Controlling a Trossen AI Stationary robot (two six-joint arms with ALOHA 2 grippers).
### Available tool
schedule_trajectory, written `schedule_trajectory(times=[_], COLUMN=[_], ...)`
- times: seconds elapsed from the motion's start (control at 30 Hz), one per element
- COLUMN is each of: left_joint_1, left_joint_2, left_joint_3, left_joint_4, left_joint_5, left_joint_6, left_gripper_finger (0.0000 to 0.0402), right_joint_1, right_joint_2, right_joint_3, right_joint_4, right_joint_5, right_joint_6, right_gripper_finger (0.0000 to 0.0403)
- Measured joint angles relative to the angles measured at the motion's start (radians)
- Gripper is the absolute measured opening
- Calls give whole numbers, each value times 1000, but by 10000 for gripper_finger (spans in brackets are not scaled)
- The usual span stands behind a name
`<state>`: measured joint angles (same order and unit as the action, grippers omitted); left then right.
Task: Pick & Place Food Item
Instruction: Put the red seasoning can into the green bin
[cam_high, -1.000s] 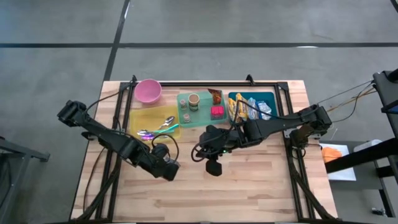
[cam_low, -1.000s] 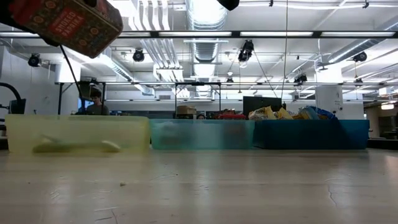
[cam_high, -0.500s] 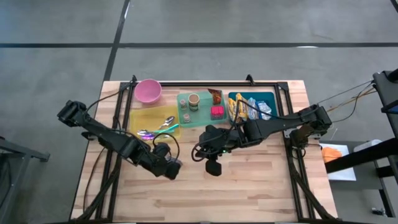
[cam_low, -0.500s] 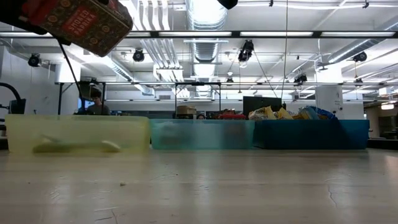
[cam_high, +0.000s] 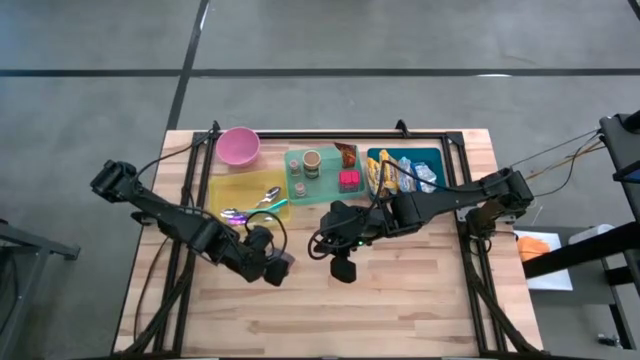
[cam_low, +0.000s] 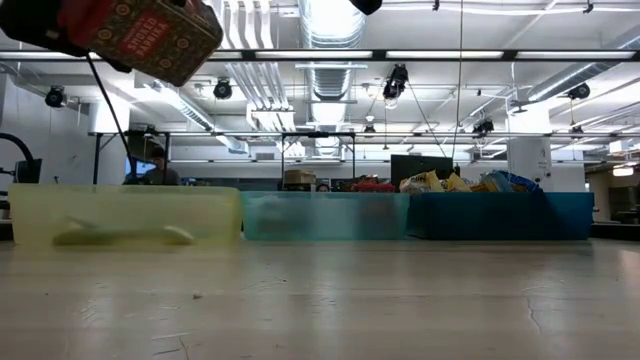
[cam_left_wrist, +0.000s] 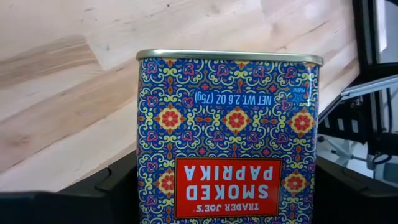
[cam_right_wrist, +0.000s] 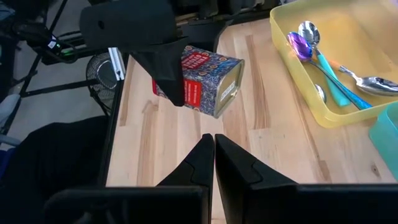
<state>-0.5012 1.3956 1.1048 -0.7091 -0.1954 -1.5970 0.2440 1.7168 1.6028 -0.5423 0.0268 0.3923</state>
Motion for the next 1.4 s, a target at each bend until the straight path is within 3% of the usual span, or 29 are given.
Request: schedule_trajectory(times=[0.43, 0.83, 1.4], left_joint_1=[1, -6, -10], left_joint_2=[0, 2, 2], left_joint_3=[0, 0, -66], left_joint_4=[2, 21, 149], left_joint_5=[-25, -66, 46], left_joint_6=[77, 250, 268], left_gripper_finger=[312, 313, 313], right_joint_1=[0, 0, 0], right_joint_2=[0, 0, 0], right_joint_3=[0, 0, 0], right_joint_4=[1, 1, 1], right_joint_5=[0, 0, 0], right_joint_6=[0, 0, 0], right_gripper_finger=[13, 13, 13])
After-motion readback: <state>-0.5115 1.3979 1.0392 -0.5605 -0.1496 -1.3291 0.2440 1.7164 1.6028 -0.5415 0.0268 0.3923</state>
